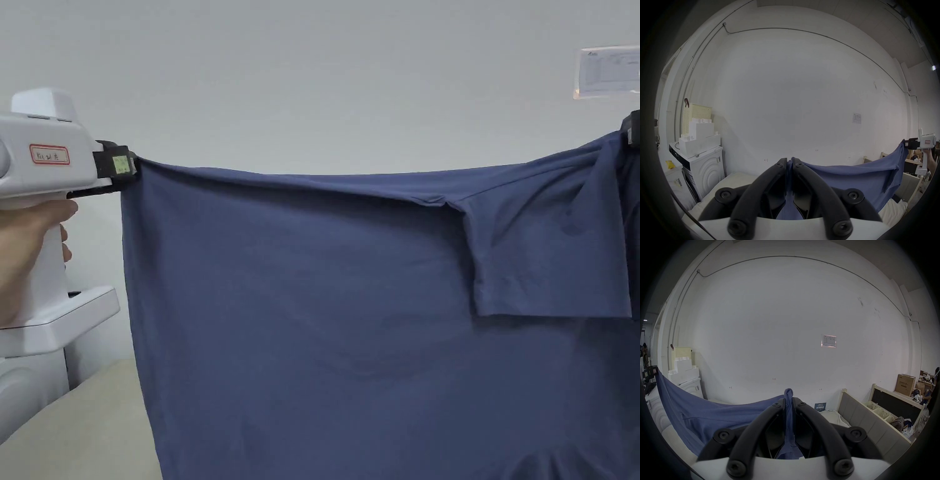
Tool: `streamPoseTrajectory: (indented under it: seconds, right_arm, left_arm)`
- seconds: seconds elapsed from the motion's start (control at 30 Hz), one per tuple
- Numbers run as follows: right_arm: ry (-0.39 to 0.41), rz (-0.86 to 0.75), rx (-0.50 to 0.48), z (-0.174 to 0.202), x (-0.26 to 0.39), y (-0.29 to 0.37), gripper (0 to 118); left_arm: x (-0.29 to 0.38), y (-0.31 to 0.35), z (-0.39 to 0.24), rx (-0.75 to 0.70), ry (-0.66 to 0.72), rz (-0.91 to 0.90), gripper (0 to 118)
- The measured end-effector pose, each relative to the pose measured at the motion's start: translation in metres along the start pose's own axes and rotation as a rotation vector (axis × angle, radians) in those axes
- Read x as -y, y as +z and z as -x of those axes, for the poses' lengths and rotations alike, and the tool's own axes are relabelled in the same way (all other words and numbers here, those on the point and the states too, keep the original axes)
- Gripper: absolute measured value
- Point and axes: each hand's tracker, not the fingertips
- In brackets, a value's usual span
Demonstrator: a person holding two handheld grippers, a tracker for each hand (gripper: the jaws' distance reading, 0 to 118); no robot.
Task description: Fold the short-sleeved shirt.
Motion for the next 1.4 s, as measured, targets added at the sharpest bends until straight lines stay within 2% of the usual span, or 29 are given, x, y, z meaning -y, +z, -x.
streamPoseTrajectory:
  seconds: [0.23, 0.37, 0.6, 0.93, 1.1, 1.23, 1.3, 1.4]
  right_arm:
    - [0.013, 0.031, 0.008, 0.012, 0.012, -0.045, 6]
    - [0.025, 0.043, 0.018, 0.024, 0.016, -0.091, 6]
    - [0.002, 0.027, 0.02, 0.038, 0.014, -0.173, 6]
    - [0.074, 0.098, 0.039, 0.061, 0.023, -0.285, 6]
    - [0.072, 0.122, 0.037, 0.068, 0.036, -0.323, 6]
    - [0.086, 0.121, 0.01, 0.068, 0.065, -0.328, 6]
    - [0.07, 0.115, -0.034, 0.065, 0.088, -0.32, 6]
    - [0.002, 0.145, -0.12, 0.058, 0.155, -0.279, 6]
  left_arm:
    - [0.019, -0.049, 0.002, -0.038, -0.004, 0.056, 6]
    - [0.029, -0.094, 0.007, -0.053, -0.009, 0.079, 6]
    - [0.04, -0.17, 0.02, -0.08, -0.008, 0.11, 6]
    - [0.062, -0.262, 0.032, -0.113, -0.008, 0.151, 6]
    - [0.071, -0.289, 0.033, -0.126, -0.045, 0.17, 6]
    - [0.102, -0.292, 0.04, -0.112, -0.027, 0.185, 6]
    - [0.132, -0.28, 0.047, -0.095, 0.019, 0.212, 6]
    - [0.201, -0.239, 0.055, -0.061, 0.108, 0.283, 6]
